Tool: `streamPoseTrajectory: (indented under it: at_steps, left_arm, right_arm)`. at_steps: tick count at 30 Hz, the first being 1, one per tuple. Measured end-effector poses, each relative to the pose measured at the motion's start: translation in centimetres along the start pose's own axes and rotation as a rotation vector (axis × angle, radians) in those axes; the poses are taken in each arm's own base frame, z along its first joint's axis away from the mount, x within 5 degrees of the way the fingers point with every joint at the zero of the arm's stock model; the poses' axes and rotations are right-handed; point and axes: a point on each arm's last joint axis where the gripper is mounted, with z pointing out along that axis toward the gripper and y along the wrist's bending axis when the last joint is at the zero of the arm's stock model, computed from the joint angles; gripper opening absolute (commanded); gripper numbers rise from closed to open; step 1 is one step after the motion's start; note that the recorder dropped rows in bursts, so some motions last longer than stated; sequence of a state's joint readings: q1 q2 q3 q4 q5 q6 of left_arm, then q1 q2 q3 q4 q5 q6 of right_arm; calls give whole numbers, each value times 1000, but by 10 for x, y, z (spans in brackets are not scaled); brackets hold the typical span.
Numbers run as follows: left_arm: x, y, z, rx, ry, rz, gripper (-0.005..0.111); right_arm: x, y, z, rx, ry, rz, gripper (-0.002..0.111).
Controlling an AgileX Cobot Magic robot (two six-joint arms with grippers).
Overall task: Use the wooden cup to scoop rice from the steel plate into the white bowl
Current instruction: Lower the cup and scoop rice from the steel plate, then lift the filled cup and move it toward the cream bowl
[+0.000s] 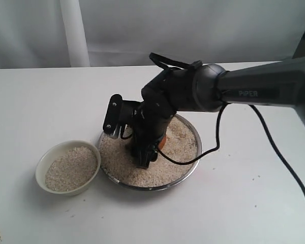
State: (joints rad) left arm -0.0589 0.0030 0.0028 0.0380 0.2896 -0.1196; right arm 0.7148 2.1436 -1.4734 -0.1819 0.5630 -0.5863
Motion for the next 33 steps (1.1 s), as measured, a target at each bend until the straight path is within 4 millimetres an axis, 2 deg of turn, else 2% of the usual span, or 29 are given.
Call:
streamPoseTrajectory:
  at_steps: [5, 17, 33]
  left_arm:
    - [0, 0, 0, 0, 0, 0, 0]
    - [0, 0, 0, 0, 0, 0, 0]
    - [0, 0, 0, 0, 0, 2, 0]
  right_arm:
    - [12, 6, -6, 42, -103, 56, 0]
    - [29, 22, -40, 204, -411, 215, 0]
    - [30, 22, -44, 206, -441, 282, 0]
